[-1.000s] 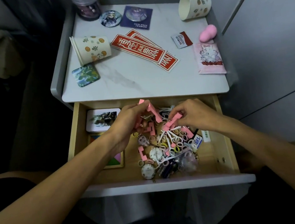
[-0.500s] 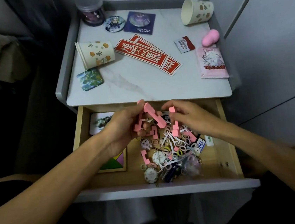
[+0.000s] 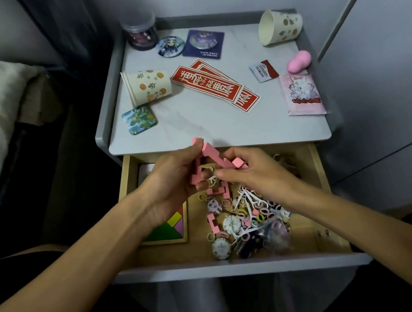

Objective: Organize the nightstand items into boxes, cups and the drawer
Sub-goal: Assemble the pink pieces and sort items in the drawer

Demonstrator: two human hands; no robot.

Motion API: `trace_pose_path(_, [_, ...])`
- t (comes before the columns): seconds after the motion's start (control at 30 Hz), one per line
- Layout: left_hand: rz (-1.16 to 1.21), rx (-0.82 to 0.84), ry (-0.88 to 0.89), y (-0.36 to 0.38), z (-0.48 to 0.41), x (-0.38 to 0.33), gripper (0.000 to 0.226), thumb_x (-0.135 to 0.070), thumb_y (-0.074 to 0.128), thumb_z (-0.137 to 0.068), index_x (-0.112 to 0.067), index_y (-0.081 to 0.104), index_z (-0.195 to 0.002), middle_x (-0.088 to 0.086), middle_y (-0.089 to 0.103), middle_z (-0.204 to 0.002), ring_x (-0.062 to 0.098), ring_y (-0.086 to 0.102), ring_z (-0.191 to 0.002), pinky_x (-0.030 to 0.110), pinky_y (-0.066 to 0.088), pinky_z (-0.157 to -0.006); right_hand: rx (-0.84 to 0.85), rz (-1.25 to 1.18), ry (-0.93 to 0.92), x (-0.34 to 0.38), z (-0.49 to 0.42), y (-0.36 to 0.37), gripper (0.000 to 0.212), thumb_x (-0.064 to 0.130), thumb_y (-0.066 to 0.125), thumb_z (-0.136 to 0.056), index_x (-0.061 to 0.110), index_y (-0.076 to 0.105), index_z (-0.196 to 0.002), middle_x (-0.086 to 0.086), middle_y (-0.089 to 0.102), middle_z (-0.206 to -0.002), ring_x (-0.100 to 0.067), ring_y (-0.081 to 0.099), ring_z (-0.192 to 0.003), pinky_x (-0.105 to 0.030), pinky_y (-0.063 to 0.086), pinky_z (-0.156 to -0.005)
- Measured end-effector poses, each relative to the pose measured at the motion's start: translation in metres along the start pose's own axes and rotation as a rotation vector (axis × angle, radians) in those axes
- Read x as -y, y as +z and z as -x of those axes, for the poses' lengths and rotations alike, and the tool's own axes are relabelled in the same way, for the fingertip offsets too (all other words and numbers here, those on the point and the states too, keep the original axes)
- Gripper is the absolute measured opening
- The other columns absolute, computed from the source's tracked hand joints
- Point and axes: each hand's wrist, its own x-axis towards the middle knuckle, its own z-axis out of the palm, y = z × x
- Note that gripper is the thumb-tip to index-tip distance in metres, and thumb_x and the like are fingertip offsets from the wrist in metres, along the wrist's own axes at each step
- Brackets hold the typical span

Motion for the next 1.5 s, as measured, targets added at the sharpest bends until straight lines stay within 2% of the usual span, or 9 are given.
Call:
trace_pose_path(0.07, [0.024,-0.014,-0.008,0.000,0.000,0.002,0.039,-0.033,0.048,-0.103,-0.010,0.073,-0.084,0.002,0.062,-0.074,0.012,0.042,-0.060,0.021,0.036,-0.047,-0.072,0.008,-0.047,-0.007,-0.002,0.004,0.010,0.025,0.070,-0.090,0.019,0.069,-0.098,0.009,0.069,-0.088,-0.004,0.065,-0.078,-0.024,0.046,-0.074])
trace_pose_path(0.2, [-0.081,-0.156,0.032,-0.005,-0.008,0.007,0.031,-0.036,0.049,-0.103,-0.011,0.065,-0.094,-0.002,0.059,-0.076,0.009,0.039,-0.054,0.025,0.033,-0.053,-0.165,0.301,-0.160,-0.008,-0.001,0.004,0.020,0.030,0.065,-0.093,0.023,0.069,-0.112,0.013,0.067,-0.084,-0.005,0.063,-0.069,-0.023,0.048,-0.059])
trace_pose_path(0.33, [-0.065,-0.220,0.036,-0.012,-0.017,0.008,0.041,-0.049,0.039,-0.104,-0.020,0.064,-0.089,-0.002,0.054,-0.075,0.011,0.036,-0.056,0.029,0.030,-0.057,-0.167,0.117,-0.088,-0.006,-0.005,0.000,0.021,0.024,0.062,-0.095,0.017,0.068,-0.113,0.012,0.069,-0.084,0.008,0.060,-0.069,-0.008,0.040,-0.060])
trace_pose_path(0.63, [0.018,-0.146,0.086,-0.015,-0.018,0.012,0.025,-0.027,0.047,-0.104,-0.015,0.067,-0.111,-0.003,0.058,-0.076,0.008,0.050,-0.067,0.022,0.041,-0.061,-0.134,-0.203,0.012,-0.006,-0.004,0.001,0.013,0.021,0.059,-0.098,0.020,0.069,-0.107,-0.005,0.073,-0.089,-0.009,0.046,-0.056,-0.015,0.037,-0.048])
trace_pose_path(0.8, [-0.187,-0.235,0.171,-0.007,-0.012,0.010,0.021,-0.021,0.054,-0.100,-0.007,0.066,-0.110,0.000,0.069,-0.082,0.000,0.055,-0.055,0.013,0.039,-0.048,-0.159,-0.226,0.017,-0.008,-0.004,0.001,0.015,0.020,0.061,-0.096,0.017,0.069,-0.109,-0.006,0.074,-0.089,-0.007,0.047,-0.053,-0.015,0.039,-0.048])
trace_pose_path(1.0, [-0.265,-0.222,0.151,-0.008,-0.014,0.012,0.020,-0.021,0.060,-0.097,-0.002,0.067,-0.097,0.006,0.070,-0.079,0.012,0.058,-0.064,0.036,0.031,-0.062,-0.207,-0.058,-0.064,-0.009,-0.003,0.002,0.018,0.023,0.066,-0.092,0.021,0.072,-0.109,0.005,0.075,-0.087,-0.001,0.056,-0.053,-0.018,0.045,-0.054])
trace_pose_path(1.1, [-0.246,-0.203,0.134,-0.007,-0.013,0.011,0.015,-0.016,0.058,-0.098,-0.005,0.066,-0.090,0.013,0.067,-0.080,0.013,0.060,-0.063,0.029,0.039,-0.062,-0.234,0.049,-0.076,-0.010,-0.004,-0.001,0.019,0.028,0.068,-0.090,0.026,0.073,-0.109,0.011,0.074,-0.090,0.000,0.065,-0.067,-0.017,0.048,-0.058])
trace_pose_path(1.23, [-0.236,-0.187,0.148,-0.005,-0.014,0.011,0.011,-0.008,0.057,-0.097,0.000,0.064,-0.095,0.008,0.068,-0.074,0.011,0.061,-0.061,0.016,0.048,-0.055,-0.183,0.084,-0.090,-0.009,-0.003,-0.001,0.025,0.024,0.069,-0.091,0.022,0.072,-0.115,0.012,0.072,-0.080,-0.001,0.059,-0.051,-0.017,0.045,-0.054])
trace_pose_path(1.5, [-0.264,-0.174,0.199,-0.007,-0.014,0.013,0.018,-0.007,0.056,-0.098,0.000,0.067,-0.111,0.013,0.070,-0.086,0.014,0.063,-0.068,0.017,0.052,-0.061,-0.158,0.173,-0.124,-0.008,-0.004,0.000,0.025,0.025,0.068,-0.092,0.024,0.073,-0.116,0.018,0.069,-0.073,0.008,0.060,-0.059,-0.007,0.040,-0.055])
